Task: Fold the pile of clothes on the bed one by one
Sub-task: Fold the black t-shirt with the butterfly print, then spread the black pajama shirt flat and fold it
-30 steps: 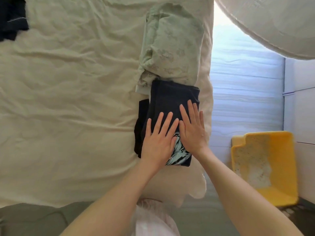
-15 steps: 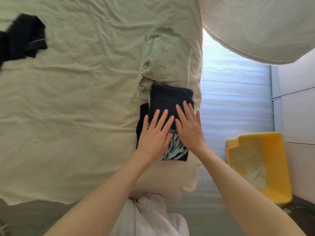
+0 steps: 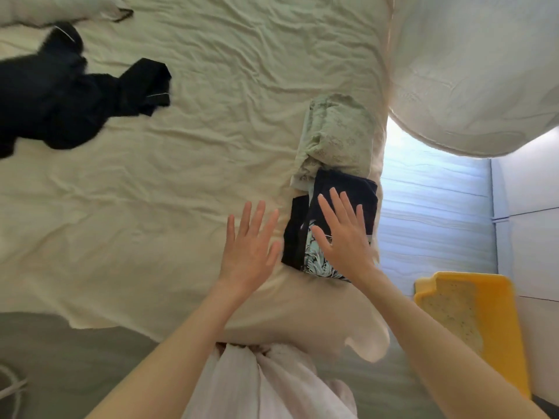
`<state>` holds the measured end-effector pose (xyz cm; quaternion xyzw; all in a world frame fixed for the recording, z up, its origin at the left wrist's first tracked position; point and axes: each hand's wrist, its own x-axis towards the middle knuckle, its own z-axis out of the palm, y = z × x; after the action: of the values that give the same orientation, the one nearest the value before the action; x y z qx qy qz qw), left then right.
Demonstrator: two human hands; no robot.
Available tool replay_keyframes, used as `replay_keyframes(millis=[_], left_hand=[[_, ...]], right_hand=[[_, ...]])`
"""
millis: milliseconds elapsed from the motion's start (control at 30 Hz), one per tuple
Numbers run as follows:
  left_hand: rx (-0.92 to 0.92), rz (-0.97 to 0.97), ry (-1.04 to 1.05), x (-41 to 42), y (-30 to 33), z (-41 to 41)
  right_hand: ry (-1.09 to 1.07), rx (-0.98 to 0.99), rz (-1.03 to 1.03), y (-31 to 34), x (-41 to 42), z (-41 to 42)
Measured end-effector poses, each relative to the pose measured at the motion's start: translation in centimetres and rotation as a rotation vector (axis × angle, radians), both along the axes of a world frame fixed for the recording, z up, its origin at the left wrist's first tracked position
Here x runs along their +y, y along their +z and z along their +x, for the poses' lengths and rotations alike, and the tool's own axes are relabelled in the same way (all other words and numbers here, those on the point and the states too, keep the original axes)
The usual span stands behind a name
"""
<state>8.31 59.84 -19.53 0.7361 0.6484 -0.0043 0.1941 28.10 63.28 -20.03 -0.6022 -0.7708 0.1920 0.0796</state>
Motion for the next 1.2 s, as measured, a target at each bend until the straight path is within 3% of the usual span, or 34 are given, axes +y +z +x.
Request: replay_keyframes(millis=[233,367,767,1000,1200], left_hand=[[-0.005,0.063,0.300,-6.0,2.9,-13.2],[-0.043,-0.026,0.473,-10.7,2.9,-20.5],[-0.069,-0.014,0.737,-20.1,2.1,-49.0],[-0.114,-0.109,0.687,-18.7,-1.5,-54.0],[-0.072,-0.150,0.632,-11.8,-6.2,-59.5]], right_hand=[[0.228,-0.037,0.074,4.3,-1.1,-14.1],[0.306,-0.077,0.033,4.0,-4.0,-22.3],[0.425,-0.065,-0.070,2.3,-9.4,-50.4],[0.433,-0.129,-0.076,0.6,-4.5,-57.2],[0.454,-0.229,-0.135,-3.9,2.5,-63.0]])
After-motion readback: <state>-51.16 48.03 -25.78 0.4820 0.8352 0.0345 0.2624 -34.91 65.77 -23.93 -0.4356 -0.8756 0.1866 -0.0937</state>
